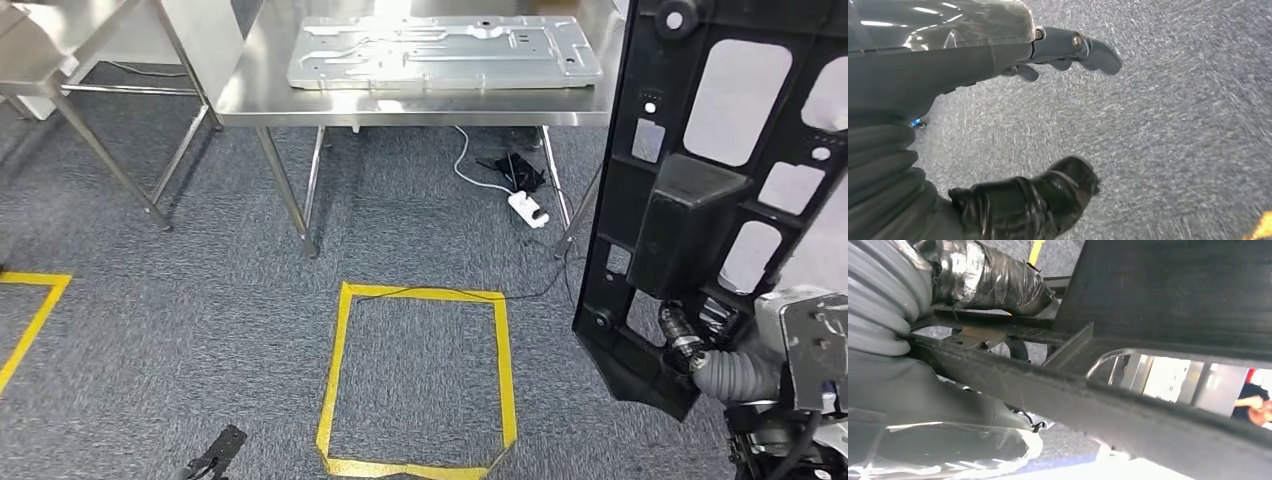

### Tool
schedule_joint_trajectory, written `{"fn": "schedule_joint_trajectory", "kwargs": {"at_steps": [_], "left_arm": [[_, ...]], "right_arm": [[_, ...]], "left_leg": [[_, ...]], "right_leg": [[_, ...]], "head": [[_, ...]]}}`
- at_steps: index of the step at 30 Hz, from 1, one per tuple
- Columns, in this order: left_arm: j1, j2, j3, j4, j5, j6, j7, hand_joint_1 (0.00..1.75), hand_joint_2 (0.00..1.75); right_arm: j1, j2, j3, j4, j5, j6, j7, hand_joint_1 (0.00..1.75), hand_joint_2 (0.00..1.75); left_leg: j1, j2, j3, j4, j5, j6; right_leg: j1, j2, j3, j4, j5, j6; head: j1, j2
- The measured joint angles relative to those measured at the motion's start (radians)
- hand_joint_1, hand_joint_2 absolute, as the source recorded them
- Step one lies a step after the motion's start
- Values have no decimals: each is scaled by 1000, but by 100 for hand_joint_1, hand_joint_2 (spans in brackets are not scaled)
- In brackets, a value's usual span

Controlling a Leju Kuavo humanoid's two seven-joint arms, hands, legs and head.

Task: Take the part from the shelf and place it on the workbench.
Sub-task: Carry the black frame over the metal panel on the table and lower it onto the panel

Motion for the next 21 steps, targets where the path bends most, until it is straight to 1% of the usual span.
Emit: {"fn": "schedule_joint_trajectory", "kwargs": {"at_steps": [1, 2, 3, 4, 5, 6, 7, 8, 9, 10, 11, 12, 13, 14, 15, 16, 17, 18, 20, 21], "left_arm": [[0, 0, 0, 0, 0, 0, -1, 0, 175], [0, 0, 0, 0, 0, 0, -1, 0, 175], [-1, 0, 0, 0, 0, 0, -2, 0, 175], [-1, 0, 0, 0, 0, 0, -3, 0, 175], [-1, 0, 0, 0, 0, 0, -3, 0, 175], [-1, 0, 0, 0, 0, 0, -3, 0, 175], [-1, 0, 0, 0, 0, 0, -3, 0, 175], [-1, 0, 0, 0, 0, 0, -3, 0, 175], [-1, 0, 0, 0, 0, 0, -2, 0, 175], [-1, 0, 0, 0, 0, 0, -1, 0, 175], [-2, 0, 0, 0, 0, 0, 1, 0, 175], [-2, 0, 0, 0, 0, 0, 2, 0, 175], [-3, 0, 0, 0, 0, -1, 3, 0, 175], [-3, 0, 0, 0, 0, -1, 3, 0, 175], [-3, 0, 0, 0, 0, -1, 4, 0, 175], [-4, -1, 0, 0, 0, -1, 4, 0, 175], [-5, -1, 0, 0, 0, -2, 4, 0, 175], [-6, -1, 0, 0, 0, -2, 5, 0, 175], [-5, 0, 0, 0, 0, -2, 7, 0, 175], [-4, 0, 0, 0, 0, -3, 9, 0, 175]], "right_arm": [[1, 0, -1, 0, -2, 0, -2, 175, 175], [1, 0, -1, 0, -4, 0, -5, 175, 175], [2, 0, -2, 0, -5, 0, -8, 175, 175], [2, 0, -2, 0, -5, -1, -10, 175, 175], [2, 0, -2, 0, -5, -1, -11, 175, 175], [4, 0, -2, 1, -5, -1, -12, 175, 175], [6, 0, -2, 1, -4, -1, -12, 175, 175], [7, 0, -2, 1, -4, -2, -12, 175, 175], [7, 0, -2, 2, -3, -2, -12, 175, 175], [7, 0, -2, 2, -1, -2, -12, 175, 175], [6, 0, -3, 2, 1, -2, -13, 175, 175], [6, 1, -3, 2, 3, -2, -13, 175, 175], [6, 1, -3, 2, 5, -2, -13, 175, 175], [7, 1, -3, 2, 7, -2, -14, 175, 175], [7, 1, -3, 2, 9, -3, -14, 175, 175], [6, 1, -3, 1, 10, -3, -14, 175, 175], [6, 1, -3, 1, 12, -3, -14, 175, 175], [5, 1, -3, 0, 14, -2, -14, 175, 175], [4, 2, -3, 0, 15, -1, -14, 175, 175], [5, 2, -3, 1, 16, -1, -14, 175, 175]], "left_leg": [[2, 8, 6, -6, 0, 7], [5, 16, 12, -12, -1, 14], [6, 22, 17, -16, -2, 20], [6, 26, 22, -17, -6, 23], [6, 30, 25, -17, -10, 24], [6, 34, 29, -17, -14, 24], [7, 37, 35, -16, -19, 23], [7, 38, 42, -16, -24, 21], [9, 39, 50, -15, -30, 17], [8, 39, 56, -15, -36, 12], [7, 39, 61, -13, -43, 5], [6, 39, 64, -13, -47, -1], [4, 40, 66, -14, -50, -7], [3, 41, 68, -16, -51, -13], [4, 42, 68, -18, -54, -18], [6, 42, 65, -10, -60, -22], [7, 41, 54, 17, -75, -27], [8, 40, 29, 65, -97, -30], [7, 38, -49, 203, -145, -34], [7, 38, -85, 256, -154, -34]], "right_leg": [[0, -8, -6, 11, -7, 5], [0, -21, -21, 41, -23, 10], [0, -38, -47, 92, -45, 13], [0, -50, -84, 160, -72, 17], [-3, -56, -124, 227, -93, 21], [-5, -58, -154, 273, -99, 24], [-8, -59, -167, 282, -84, 26], [-10, -61, -159, 250, -51, 27], [-11, -64, -133, 185, -6, 26], [-11, -67, -102, 116, 27, 25], [-9, -69, -75, 58, 46, 22], [-6, -71, -58, 23, 53, 19], [-2, -70, -53, 12, 47, 14], [0, -68, -52, 9, 45, 8], [-2, -67, -51, 8, 45, 2], [-3, -65, -48, 6, 43, -5], [-5, -64, -43, 3, 42, -12], [-6, -64, -38, 2, 39, -19], [-2, -63, -31, 1, 32, -29], [1, -61, -26, 2, 28, -32]], "head": [[3, 0], [6, 0], [9, 0], [12, 0], [13, 0], [13, 0], [13, 0], [13, 0], [13, 0], [13, 0], [14, 0], [13, 0], [13, 0], [13, 0], [12, 0], [12, 0], [11, 0], [10, 0], [7, 0], [8, 0]]}}
